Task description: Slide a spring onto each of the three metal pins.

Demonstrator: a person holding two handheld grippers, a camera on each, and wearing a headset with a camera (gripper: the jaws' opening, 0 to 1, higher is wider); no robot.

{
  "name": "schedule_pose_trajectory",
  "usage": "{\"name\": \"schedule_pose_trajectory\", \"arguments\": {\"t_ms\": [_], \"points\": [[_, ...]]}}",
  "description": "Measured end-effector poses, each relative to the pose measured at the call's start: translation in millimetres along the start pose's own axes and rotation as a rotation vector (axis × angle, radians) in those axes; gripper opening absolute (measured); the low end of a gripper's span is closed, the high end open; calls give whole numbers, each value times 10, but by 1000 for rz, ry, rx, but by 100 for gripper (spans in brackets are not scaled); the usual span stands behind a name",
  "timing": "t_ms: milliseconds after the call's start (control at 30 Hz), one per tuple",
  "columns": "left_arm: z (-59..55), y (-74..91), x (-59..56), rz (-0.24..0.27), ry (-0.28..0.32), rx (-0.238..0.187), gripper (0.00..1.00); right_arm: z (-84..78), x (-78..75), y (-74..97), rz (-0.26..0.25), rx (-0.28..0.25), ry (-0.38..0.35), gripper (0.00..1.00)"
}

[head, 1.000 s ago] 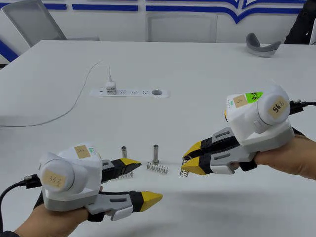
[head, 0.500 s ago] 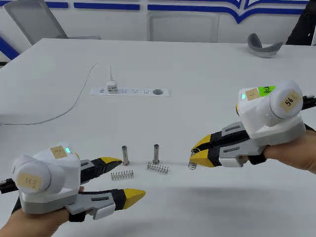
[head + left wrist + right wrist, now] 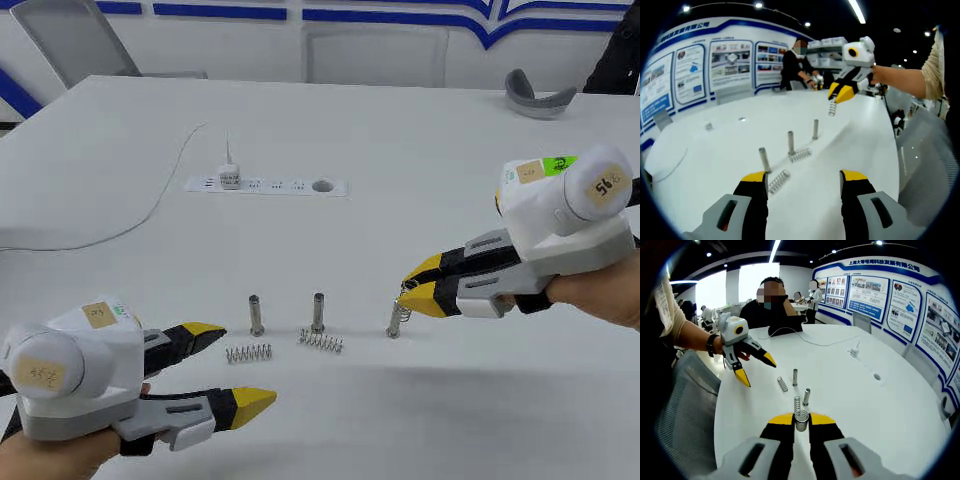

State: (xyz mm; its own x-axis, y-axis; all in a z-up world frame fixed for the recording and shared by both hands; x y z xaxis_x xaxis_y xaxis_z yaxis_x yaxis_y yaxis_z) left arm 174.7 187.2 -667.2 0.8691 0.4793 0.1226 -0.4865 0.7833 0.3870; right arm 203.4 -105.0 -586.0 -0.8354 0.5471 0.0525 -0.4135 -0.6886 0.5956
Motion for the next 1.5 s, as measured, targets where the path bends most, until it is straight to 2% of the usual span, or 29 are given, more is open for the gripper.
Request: {"name": "schedule_pose_trajectory", "arguments": {"t_ms": [400, 667, 1500], "points": [[-35, 35, 6, 16, 12, 5, 59, 7, -178, -20, -44, -4, -25, 12], [-36, 40, -17, 20, 18, 8, 59, -22, -269, -94, -71, -3, -45, 12], [-83, 65, -14, 37, 38, 22, 58, -149, -375, -260, -70, 3, -95, 12]]}}
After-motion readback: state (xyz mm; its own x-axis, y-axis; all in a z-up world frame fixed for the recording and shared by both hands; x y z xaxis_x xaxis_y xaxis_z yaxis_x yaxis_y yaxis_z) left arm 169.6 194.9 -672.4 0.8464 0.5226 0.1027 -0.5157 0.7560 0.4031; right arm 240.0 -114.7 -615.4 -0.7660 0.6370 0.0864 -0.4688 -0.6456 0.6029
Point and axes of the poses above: the centre of the closed fingertips' face, and the gripper's own axes: y roughly backward along the fingers, x roughly to its left, z roughly out of its top, the point moved 10 cm from there along y, roughly backward along the fingers, and after that the axes turned 10 degrees about -y, right-handed, at the moved point
